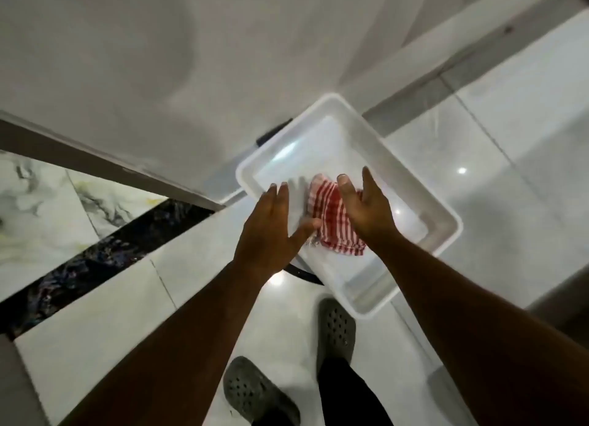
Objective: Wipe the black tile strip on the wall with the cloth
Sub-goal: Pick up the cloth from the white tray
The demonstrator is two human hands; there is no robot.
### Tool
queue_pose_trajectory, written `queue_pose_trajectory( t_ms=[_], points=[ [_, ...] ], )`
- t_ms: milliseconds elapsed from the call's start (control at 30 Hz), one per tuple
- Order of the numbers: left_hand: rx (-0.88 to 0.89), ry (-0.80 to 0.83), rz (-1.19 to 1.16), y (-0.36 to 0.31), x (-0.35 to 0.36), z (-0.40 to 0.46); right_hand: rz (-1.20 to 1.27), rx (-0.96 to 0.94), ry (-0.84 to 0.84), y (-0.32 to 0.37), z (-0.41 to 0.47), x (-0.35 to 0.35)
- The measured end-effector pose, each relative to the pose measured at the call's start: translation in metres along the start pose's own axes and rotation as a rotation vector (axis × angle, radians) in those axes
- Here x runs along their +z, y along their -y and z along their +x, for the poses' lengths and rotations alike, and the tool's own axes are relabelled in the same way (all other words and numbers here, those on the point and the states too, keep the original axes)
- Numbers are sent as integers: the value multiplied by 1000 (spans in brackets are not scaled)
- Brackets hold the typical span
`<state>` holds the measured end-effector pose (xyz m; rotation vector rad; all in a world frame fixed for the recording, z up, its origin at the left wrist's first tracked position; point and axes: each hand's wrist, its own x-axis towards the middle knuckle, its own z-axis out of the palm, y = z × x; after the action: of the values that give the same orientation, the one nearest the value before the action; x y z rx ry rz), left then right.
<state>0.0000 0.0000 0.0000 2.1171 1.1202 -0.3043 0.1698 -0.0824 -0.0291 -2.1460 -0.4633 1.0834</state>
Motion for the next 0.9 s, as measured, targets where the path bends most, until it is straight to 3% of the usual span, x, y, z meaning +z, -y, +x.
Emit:
queue_pose_trajectory(
  t_ms=[100,200,433,633,800,900],
  points=[
    [113,-37,291,26,36,27,-152,-148,-62,-33,21,29],
    [169,-11,524,51,59,42,-296,-175,-83,-62,28,61],
    [234,-141,613,70,82,52,-587,-162,-169,-103,42,100],
    [224,-108,648,76,82,54,-459,-166,-242,-99,49,104],
    [215,-45,574,74,58,40,11,-120,-271,-69,32,73],
    [152,-86,505,78,31,22,115,-61,-271,-43,20,54]
  ],
)
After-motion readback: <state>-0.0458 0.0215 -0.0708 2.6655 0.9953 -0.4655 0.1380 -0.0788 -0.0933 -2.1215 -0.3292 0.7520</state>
